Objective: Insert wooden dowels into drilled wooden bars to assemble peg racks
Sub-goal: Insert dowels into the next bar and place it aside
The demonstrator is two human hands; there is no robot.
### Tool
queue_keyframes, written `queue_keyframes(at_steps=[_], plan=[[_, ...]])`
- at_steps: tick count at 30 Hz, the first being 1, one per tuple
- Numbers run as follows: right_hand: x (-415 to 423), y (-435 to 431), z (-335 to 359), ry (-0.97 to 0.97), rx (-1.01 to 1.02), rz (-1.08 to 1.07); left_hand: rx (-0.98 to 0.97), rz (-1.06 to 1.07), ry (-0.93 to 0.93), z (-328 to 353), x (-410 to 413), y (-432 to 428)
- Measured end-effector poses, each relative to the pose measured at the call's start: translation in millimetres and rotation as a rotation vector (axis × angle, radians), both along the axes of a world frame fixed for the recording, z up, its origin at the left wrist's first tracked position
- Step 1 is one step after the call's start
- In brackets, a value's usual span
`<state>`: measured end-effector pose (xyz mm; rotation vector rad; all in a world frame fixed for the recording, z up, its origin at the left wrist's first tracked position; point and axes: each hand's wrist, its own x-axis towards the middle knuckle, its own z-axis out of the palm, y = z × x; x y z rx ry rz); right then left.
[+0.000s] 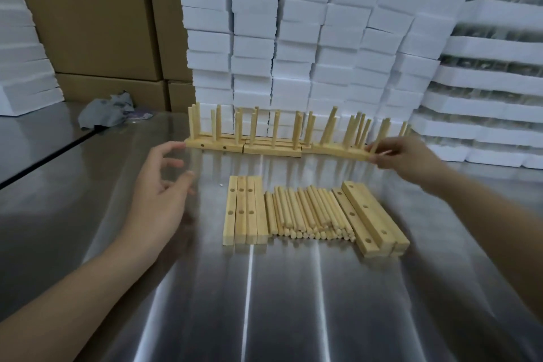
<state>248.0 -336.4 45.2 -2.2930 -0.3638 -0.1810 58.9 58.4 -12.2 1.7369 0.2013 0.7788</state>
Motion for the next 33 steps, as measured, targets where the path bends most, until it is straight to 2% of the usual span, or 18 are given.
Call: queue_keyframes(at_steps=[4,10,18,33], plan=[[26,-9,-42,0.026,-0.095,-0.066,-0.082,0.042,0.008,-4,5,4],[65,4,-36,0.035,-0.212,-0.116,-0.075,0.064,0.023,-7,9,6],[78,25,-40,-0.04,-0.14,-0.173,-0.069,0.065,0.031,-10,11,8],[81,22,-38,-0.03,-0.186,-0.124,-0.049,0.068,0.057,-8,10,6]])
